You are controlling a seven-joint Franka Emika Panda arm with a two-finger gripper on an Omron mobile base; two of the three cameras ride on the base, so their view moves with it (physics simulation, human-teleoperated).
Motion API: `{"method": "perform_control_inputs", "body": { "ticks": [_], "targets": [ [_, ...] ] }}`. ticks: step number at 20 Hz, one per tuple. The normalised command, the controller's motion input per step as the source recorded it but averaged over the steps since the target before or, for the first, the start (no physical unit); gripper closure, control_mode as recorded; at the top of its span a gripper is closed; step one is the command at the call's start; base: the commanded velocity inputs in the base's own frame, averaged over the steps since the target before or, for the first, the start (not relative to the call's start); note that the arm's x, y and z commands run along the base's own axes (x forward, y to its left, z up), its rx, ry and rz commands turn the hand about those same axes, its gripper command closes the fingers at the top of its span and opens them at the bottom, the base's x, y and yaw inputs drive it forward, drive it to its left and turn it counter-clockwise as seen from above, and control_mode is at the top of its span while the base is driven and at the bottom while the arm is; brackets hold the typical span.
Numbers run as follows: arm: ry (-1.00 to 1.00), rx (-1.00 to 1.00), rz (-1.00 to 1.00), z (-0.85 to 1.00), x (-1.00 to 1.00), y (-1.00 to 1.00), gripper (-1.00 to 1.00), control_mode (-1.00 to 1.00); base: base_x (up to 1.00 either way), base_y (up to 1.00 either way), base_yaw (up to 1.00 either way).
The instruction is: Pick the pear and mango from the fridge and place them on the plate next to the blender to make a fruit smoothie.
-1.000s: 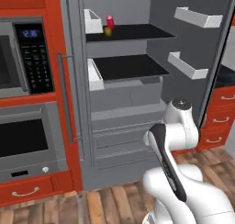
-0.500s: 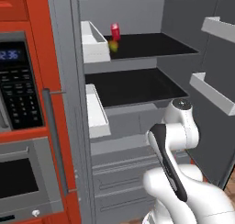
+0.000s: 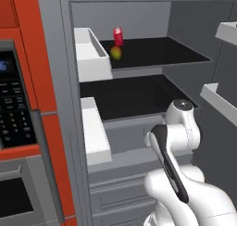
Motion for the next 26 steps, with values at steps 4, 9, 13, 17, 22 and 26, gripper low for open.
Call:
{"method": "perform_control_inputs", "body": {
  "ticks": [4,9,13,17,22,26],
  "targets": [
    [0.0,0.0,0.0,0.0,0.0,0.0,-1.0,1.0,0.8,-0.02,0.05],
    [0.0,0.0,0.0,0.0,0.0,0.0,-1.0,1.0,0.69,0.0,0.08],
    [0.0,0.0,0.0,0.0,0.0,0.0,-1.0,1.0,0.81,0.0,0.07],
    [0.0,0.0,0.0,0.0,0.0,0.0,-1.0,1.0,0.69,0.0,0.05],
    [-0.06,0.03,0.0,0.13,0.02,0.0,-1.0,-1.0,0.03,-0.02,0.02],
    [-0.3,0.02,0.01,1.0,0.27,0.28,-1.0,-1.0,0.0,0.0,0.0]
  ]
}}
